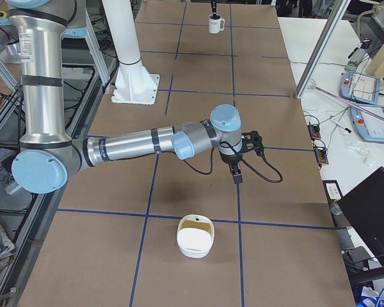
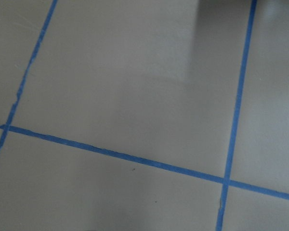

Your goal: Left arm hands cup to right arm to dump lemon

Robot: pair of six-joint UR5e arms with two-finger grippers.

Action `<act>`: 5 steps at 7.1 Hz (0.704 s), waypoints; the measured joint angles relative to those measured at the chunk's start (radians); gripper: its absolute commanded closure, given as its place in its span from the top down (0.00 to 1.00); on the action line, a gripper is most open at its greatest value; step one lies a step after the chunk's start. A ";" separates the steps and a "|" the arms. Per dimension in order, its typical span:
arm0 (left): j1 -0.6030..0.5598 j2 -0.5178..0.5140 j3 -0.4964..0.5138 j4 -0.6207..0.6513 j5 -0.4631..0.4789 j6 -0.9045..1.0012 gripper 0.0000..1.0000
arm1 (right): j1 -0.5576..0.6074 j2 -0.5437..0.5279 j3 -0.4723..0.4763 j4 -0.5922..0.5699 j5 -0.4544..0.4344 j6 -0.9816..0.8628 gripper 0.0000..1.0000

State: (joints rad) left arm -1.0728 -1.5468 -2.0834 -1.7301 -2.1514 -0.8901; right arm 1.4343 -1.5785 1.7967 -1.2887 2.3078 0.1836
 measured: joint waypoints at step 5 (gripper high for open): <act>0.197 -0.370 0.027 0.132 0.009 -0.790 0.03 | -0.198 0.153 0.003 0.352 -0.010 0.042 0.99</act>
State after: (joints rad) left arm -0.8762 -1.9168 -2.0564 -1.5985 -2.1426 -1.6798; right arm 1.2362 -1.4257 1.7994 -0.9366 2.2975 0.2257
